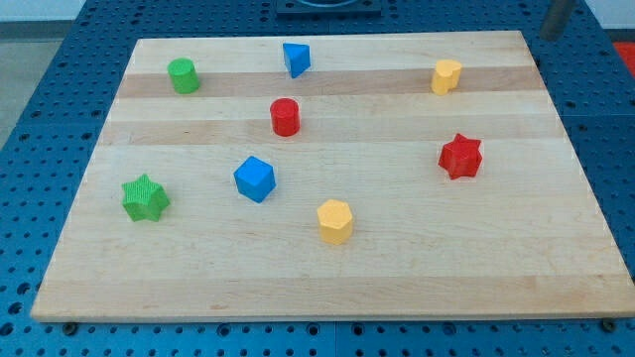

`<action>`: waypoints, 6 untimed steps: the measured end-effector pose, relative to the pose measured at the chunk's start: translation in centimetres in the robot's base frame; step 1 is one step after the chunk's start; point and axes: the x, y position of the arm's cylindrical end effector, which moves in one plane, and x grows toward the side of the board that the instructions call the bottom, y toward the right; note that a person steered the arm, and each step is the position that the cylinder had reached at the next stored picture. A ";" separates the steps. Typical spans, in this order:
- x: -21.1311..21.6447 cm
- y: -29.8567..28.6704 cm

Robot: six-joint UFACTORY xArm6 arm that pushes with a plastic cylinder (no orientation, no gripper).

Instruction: Keep arm horizontally right to yellow hexagon

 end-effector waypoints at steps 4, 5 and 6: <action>5.6 -5.3; 6.8 -5.4; 12.0 -5.4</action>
